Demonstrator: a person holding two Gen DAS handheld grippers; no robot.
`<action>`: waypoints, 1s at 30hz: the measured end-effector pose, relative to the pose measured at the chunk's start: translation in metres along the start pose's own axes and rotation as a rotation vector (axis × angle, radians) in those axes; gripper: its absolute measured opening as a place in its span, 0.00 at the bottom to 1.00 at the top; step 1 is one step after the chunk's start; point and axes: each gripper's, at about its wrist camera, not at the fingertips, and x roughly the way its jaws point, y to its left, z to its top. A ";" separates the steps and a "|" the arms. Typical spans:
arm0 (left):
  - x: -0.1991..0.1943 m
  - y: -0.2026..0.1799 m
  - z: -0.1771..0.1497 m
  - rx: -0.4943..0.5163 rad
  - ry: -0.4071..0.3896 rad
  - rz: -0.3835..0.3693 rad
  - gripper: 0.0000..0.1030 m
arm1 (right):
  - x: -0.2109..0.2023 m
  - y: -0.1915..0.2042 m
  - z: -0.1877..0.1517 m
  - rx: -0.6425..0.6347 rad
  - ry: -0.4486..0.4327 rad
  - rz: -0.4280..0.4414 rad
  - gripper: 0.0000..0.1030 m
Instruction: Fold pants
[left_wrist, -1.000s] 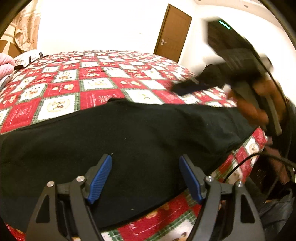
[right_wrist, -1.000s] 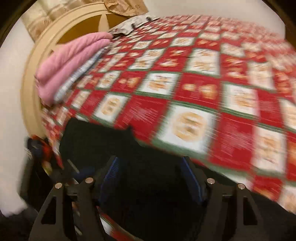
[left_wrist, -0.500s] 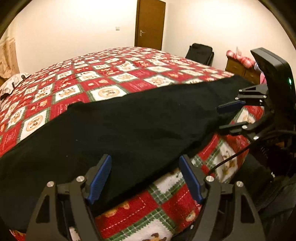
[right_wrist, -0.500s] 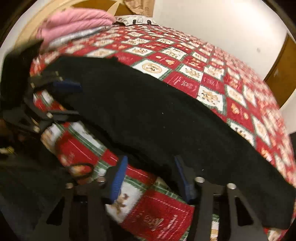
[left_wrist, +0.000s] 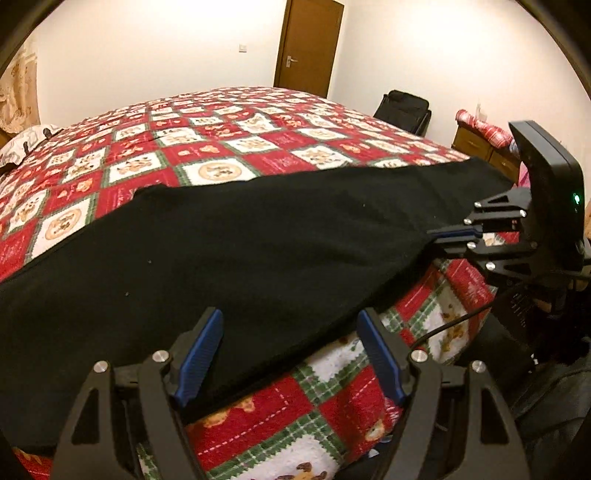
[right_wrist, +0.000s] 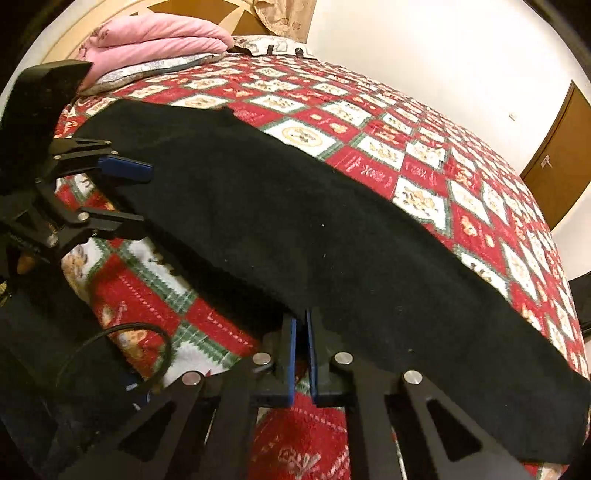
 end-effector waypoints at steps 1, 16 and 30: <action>-0.001 -0.001 0.001 0.003 -0.003 -0.002 0.76 | -0.005 0.002 -0.003 -0.005 0.004 0.000 0.04; 0.012 -0.018 0.035 0.050 -0.039 -0.052 0.76 | -0.017 -0.004 -0.015 -0.002 0.026 0.077 0.50; 0.036 -0.040 0.025 0.112 0.057 -0.047 0.76 | -0.010 -0.100 -0.056 0.346 0.040 -0.040 0.50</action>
